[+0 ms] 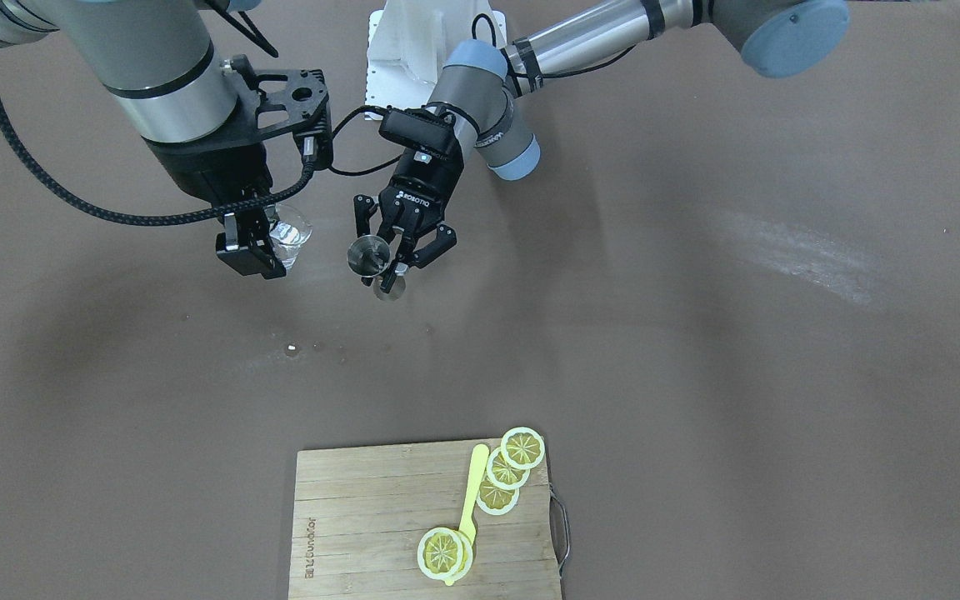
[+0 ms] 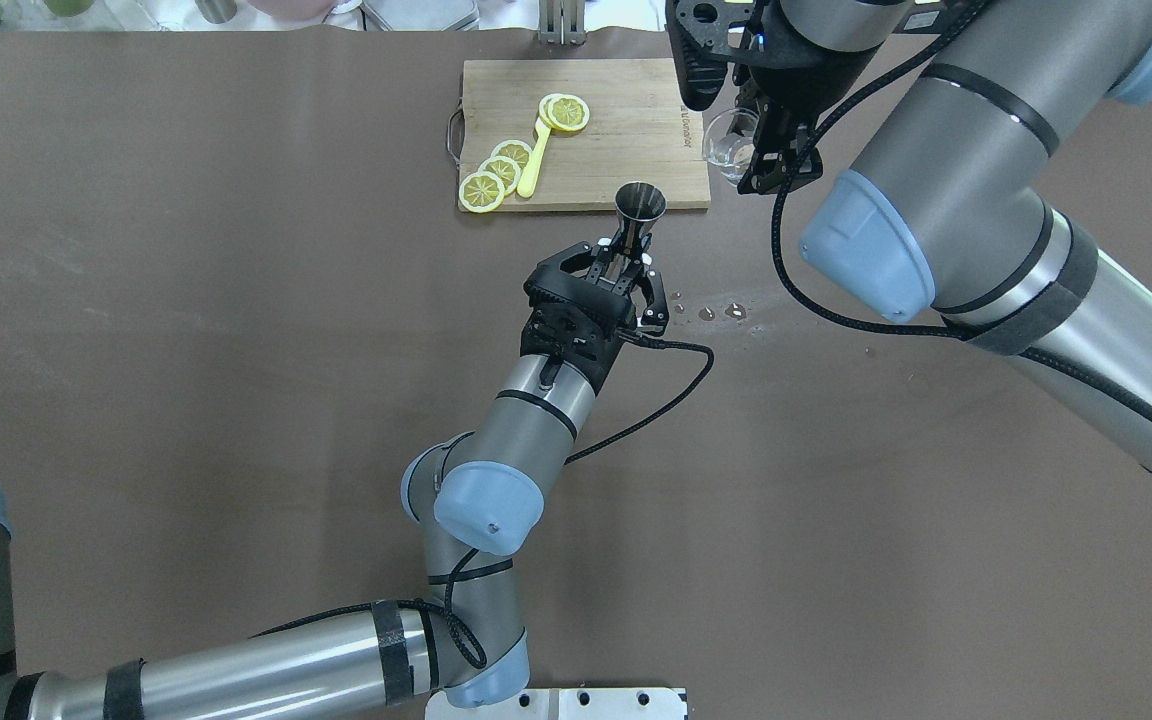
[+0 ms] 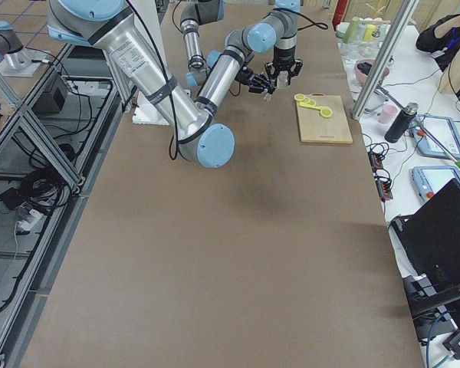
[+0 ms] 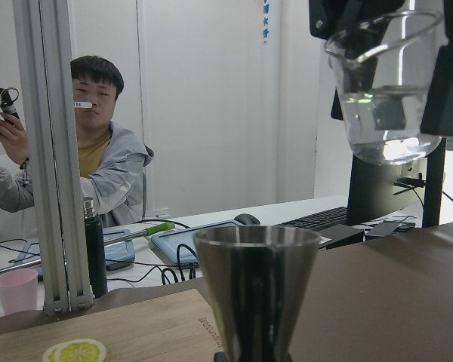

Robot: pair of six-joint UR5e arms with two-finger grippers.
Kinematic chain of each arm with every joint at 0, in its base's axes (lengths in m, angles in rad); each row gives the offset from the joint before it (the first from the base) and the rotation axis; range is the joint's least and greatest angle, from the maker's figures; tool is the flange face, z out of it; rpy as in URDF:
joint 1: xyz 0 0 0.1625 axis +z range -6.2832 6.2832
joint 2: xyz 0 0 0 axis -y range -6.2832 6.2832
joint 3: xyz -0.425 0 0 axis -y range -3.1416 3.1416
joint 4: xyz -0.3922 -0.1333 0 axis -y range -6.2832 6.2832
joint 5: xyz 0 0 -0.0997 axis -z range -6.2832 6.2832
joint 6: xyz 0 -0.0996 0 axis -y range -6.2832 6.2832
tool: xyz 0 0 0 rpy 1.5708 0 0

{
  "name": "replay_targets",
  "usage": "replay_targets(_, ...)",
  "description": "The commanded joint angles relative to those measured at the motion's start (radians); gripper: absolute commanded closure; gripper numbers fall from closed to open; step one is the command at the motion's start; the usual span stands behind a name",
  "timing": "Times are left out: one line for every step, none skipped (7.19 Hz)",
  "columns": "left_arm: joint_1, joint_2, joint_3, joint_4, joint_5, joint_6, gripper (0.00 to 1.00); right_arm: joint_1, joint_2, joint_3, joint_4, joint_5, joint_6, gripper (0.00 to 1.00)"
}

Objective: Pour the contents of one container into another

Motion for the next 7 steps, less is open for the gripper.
replay_targets(0.002,0.000,0.009,-0.008,0.000,0.001,1.00,-0.023,0.021,-0.001,-0.066,-0.039,-0.030,1.00)
replay_targets(0.002,0.000,0.029,-0.051,0.000,0.001,1.00,-0.042,0.021,-0.005,-0.083,-0.069,-0.033,1.00)
replay_targets(0.003,0.000,0.040,-0.071,0.000,0.003,1.00,-0.048,0.029,-0.008,-0.108,-0.083,-0.056,1.00)
replay_targets(0.003,0.000,0.040,-0.071,0.000,0.004,1.00,-0.051,0.034,-0.012,-0.123,-0.099,-0.068,1.00)
replay_targets(0.003,-0.002,0.040,-0.071,0.000,0.025,1.00,-0.054,0.047,-0.027,-0.125,-0.102,-0.068,1.00)
replay_targets(0.003,-0.002,0.039,-0.071,0.000,0.030,1.00,-0.054,0.069,-0.047,-0.140,-0.102,-0.068,1.00)
replay_targets(0.003,-0.003,0.037,-0.071,0.000,0.033,1.00,-0.054,0.092,-0.075,-0.143,-0.102,-0.068,1.00)
